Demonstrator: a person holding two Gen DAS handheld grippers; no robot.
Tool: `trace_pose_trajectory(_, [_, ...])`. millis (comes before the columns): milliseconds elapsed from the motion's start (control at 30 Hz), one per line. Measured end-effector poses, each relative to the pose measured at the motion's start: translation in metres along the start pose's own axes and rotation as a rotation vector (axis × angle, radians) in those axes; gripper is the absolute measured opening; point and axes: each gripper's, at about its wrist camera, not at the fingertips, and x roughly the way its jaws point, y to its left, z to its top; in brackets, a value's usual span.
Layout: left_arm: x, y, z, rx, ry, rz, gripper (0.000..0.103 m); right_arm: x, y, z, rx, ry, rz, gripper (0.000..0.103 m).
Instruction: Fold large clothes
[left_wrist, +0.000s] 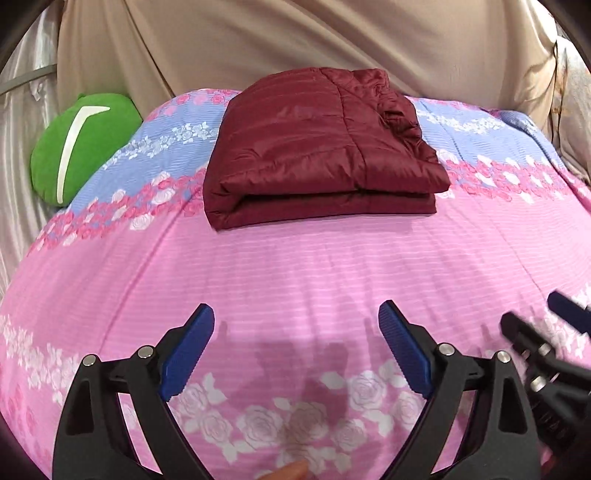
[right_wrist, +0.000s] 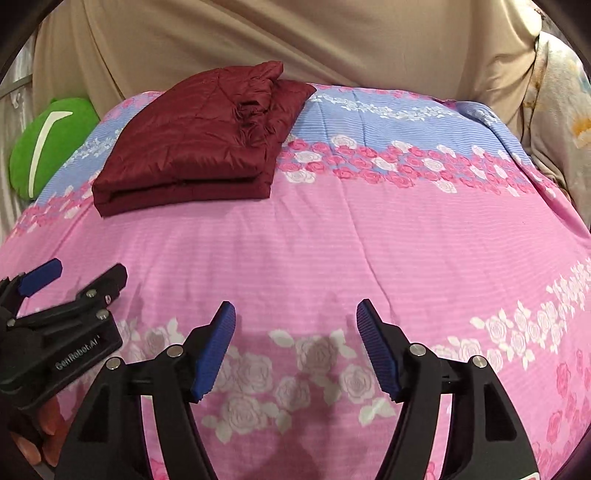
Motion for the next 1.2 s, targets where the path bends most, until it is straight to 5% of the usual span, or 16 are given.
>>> trace_pose_trajectory(1200, [-0.003, -0.01, -0.008, -0.002, -0.005, 0.117, 0.092, 0.002, 0.014, -0.008, -0.009, -0.005, 0.008, 0.07])
